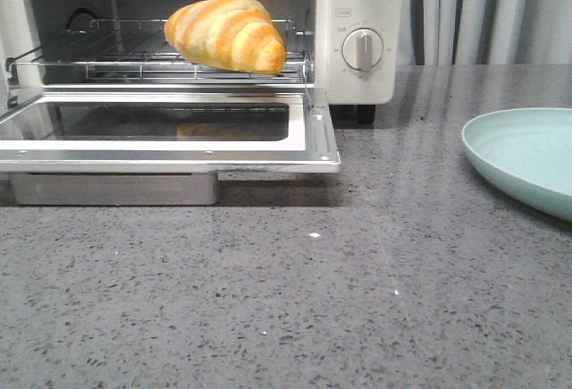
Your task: Put bread in oven
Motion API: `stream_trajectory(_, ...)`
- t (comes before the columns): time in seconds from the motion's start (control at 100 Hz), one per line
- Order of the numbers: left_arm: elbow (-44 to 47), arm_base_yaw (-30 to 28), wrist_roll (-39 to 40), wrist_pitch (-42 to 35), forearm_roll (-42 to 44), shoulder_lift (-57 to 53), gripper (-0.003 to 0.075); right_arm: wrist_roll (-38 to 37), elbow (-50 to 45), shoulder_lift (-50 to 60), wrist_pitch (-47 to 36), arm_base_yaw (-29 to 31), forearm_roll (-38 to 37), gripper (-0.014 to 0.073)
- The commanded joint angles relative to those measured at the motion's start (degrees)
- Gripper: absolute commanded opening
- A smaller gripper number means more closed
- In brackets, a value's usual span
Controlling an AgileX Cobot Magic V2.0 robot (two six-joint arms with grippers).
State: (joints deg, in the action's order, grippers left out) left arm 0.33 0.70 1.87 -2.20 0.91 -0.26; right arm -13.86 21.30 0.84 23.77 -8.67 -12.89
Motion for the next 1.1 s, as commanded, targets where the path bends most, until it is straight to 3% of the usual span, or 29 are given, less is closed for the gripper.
stream_trajectory(0.0,1.3,0.4,0.4,-4.3,0.0,-1.7,-0.0020,0.7,-1.4,1.0,-8.7,0.5,0.4,0.0015)
stream_trajectory(0.17,1.3,0.4,0.4,-4.3,0.0,-1.7,-0.0020,0.7,-6.4,1.0,-12.7,1.6,0.9,0.0015)
stream_trajectory(0.46,1.3,0.4,0.4,-4.3,0.0,-1.7,-0.0020,0.7,-10.7,1.0,-15.4,11.4,7.6,0.0015)
stream_trajectory(0.92,1.3,0.4,0.4,-4.3,0.0,-1.7,-0.0020,3.2,-18.5,1.0,-30.6,11.8,8.0,0.0015)
stream_trajectory(1.09,1.3,0.4,0.4,-4.3,0.0,-1.7,-0.0020,7.1,-19.6,1.0,-31.1,11.8,8.0,0.0015)
